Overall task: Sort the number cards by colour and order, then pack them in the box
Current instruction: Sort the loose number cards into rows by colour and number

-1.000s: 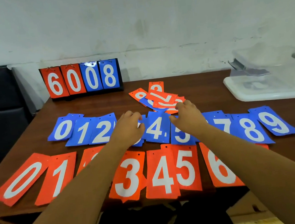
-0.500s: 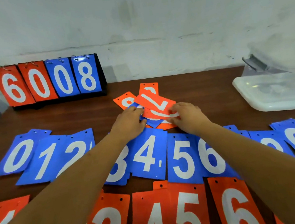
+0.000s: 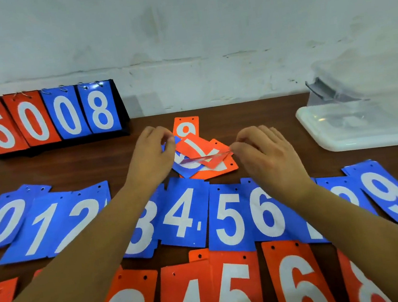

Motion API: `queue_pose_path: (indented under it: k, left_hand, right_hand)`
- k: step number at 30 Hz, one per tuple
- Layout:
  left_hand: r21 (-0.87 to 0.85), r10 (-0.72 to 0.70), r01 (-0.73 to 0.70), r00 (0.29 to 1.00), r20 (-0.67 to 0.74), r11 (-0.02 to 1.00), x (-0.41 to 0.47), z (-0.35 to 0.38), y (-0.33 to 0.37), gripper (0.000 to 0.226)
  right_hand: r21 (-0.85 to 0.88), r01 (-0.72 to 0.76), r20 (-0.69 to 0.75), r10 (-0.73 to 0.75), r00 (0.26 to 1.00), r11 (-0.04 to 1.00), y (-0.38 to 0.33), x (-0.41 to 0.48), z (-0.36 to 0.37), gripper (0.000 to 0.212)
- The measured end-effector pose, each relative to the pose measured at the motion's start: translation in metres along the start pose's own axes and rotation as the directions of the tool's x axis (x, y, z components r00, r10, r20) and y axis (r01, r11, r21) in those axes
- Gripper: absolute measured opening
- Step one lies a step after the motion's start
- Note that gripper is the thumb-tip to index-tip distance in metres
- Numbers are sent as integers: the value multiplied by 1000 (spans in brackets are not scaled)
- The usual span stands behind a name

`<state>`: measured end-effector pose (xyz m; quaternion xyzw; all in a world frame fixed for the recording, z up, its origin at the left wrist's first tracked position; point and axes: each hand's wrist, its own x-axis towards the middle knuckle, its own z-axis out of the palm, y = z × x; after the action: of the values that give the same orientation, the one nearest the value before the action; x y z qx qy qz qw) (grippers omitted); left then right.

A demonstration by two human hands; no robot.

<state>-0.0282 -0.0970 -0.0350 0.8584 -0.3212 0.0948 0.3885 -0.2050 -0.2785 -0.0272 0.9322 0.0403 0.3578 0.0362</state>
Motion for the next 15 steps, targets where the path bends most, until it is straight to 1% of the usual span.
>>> queue_pose_path:
  k: [1,2,3,4,5,6,7,8,9,10,12,13,14,15]
  left_hand:
    - [-104,-40,46,998,57,994,-3,-6,10,11]
    - [-217,-99,136,980,172,967,-6,-11,19,16]
    - [-337,-160,271,933,322,902,-10,-15,27,23]
    - [-434,-215,441,852,478,785,-15,-20,33,32]
    - [-490,-248,605,752,610,628,-20,-25,35,40]
    - [-507,-248,725,658,711,466,-25,-32,36,46]
    - [-503,-211,788,592,778,355,-31,-39,34,47]
    - [-497,-164,814,557,814,300,-38,-47,32,46]
    - [-501,-141,818,552,822,282,-44,-52,31,46]
    - [-514,-146,811,565,812,280,-50,-57,32,46]
    - [-564,-228,773,628,744,291,-58,-62,29,45]
    - [-584,-283,750,659,697,310,-62,-63,24,41]
    - [-597,-336,730,684,648,333,-66,-65,20,37]
    - [-610,-378,708,706,599,356,-70,-66,15,34]
  right_hand:
    - [61,4,-46,-1,999,998,-8,-1,-9,22]
    - [136,-5,-57,13,998,991,-15,-2,-17,27]
    - [223,-29,-47,40,998,974,-22,-2,-23,34]
    - [314,-63,-36,79,996,947,-28,-2,-27,36]
    - [398,-101,-33,124,992,912,-33,0,-30,31]
    - [469,-135,-33,169,985,873,-37,2,-31,23]
    - [524,-162,-32,209,977,836,-41,4,-32,18]
    - [567,-183,-27,240,970,803,-44,7,-32,15]
    - [603,-202,-13,263,965,772,-47,10,-31,15]
    - [635,-221,12,277,961,740,-50,13,-29,15]
    - [683,-289,99,306,947,671,-56,20,-21,21]
    - [688,-356,163,343,925,633,-56,24,-14,26]
    - [667,-445,237,396,887,597,-53,30,-4,31]
    - [610,-538,306,454,837,582,-47,36,8,36]
